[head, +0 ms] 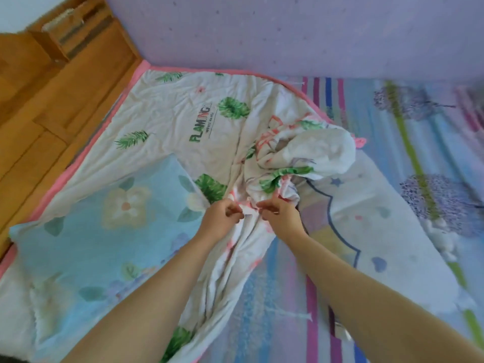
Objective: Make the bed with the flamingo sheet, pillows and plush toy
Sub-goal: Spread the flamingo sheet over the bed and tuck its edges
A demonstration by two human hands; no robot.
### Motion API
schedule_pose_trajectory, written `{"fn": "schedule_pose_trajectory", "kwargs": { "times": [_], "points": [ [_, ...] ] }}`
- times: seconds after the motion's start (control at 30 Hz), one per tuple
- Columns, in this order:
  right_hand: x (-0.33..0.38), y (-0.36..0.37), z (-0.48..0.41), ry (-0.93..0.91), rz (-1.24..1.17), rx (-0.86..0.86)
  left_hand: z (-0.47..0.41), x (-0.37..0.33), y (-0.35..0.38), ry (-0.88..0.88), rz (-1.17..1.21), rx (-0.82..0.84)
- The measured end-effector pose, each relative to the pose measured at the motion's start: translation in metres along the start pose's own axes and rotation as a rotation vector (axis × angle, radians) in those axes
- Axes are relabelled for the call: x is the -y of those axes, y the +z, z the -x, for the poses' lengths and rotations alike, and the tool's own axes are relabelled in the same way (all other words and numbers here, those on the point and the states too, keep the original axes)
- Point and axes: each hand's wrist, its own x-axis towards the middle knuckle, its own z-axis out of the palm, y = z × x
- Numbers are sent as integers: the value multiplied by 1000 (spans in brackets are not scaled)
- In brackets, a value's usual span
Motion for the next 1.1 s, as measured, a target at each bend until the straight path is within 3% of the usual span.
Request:
{"fn": "schedule_pose_trajectory", "kwargs": {
  "times": [0.27,0.53,0.8,1.1],
  "points": [
    [-127,-144,43,198,-37,-212,15,-62,176,27,58,225],
    [-242,-240,51,393,116,-168,4,-56,312,-175,88,279],
    [-312,-276,-21,379,280,-181,-56,-42,372,-232,-111,281],
    [-353,-309,-110,250,605,-351,-103,-40,411,-323,-108,154]
  ]
}}
